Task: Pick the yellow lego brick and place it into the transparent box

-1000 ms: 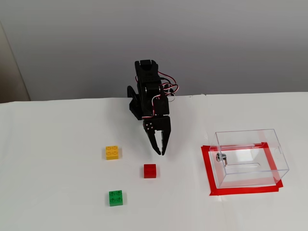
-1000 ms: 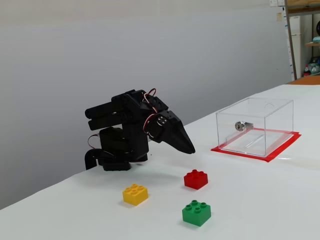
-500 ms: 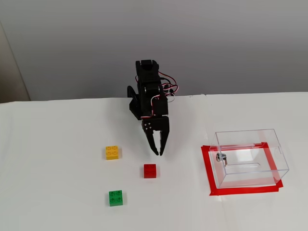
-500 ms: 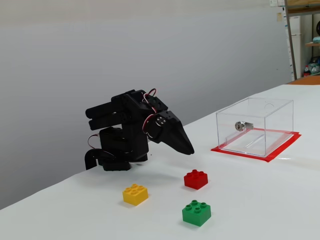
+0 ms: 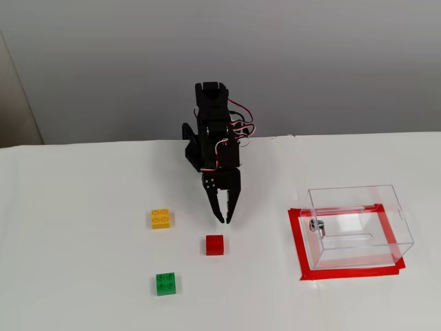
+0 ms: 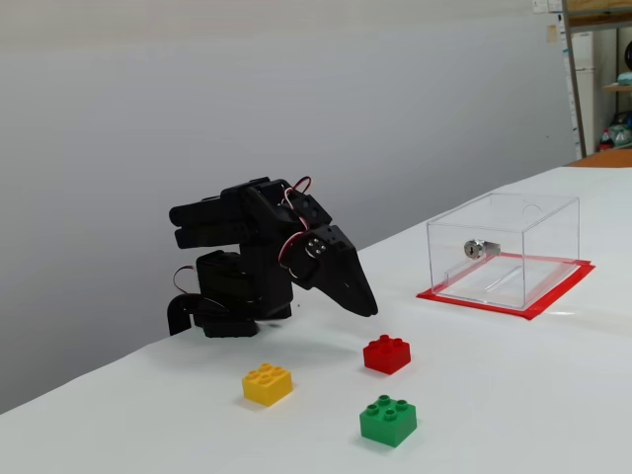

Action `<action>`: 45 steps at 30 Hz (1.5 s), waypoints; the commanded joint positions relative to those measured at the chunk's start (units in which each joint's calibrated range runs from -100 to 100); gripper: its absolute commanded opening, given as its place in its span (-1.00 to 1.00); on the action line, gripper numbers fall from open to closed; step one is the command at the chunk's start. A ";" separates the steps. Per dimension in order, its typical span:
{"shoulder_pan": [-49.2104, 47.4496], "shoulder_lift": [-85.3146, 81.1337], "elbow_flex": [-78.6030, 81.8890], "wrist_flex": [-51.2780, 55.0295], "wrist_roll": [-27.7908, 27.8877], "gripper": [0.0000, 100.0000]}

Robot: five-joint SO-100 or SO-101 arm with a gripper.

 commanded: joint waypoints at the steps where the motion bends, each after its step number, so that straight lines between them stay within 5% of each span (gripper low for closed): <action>1: 0.61 2.06 -1.44 -4.19 -0.14 -0.95; 15: -0.35 0.96 -11.84 -4.01 -0.09 -0.95; 21: 0.61 1.46 -21.61 5.30 0.01 -0.95; 34: 29.52 8.00 -37.79 22.97 -0.14 -0.95; 39: 42.61 14.28 -39.24 23.40 -0.30 -0.95; 45: 47.63 21.74 -39.24 23.14 -2.49 -0.95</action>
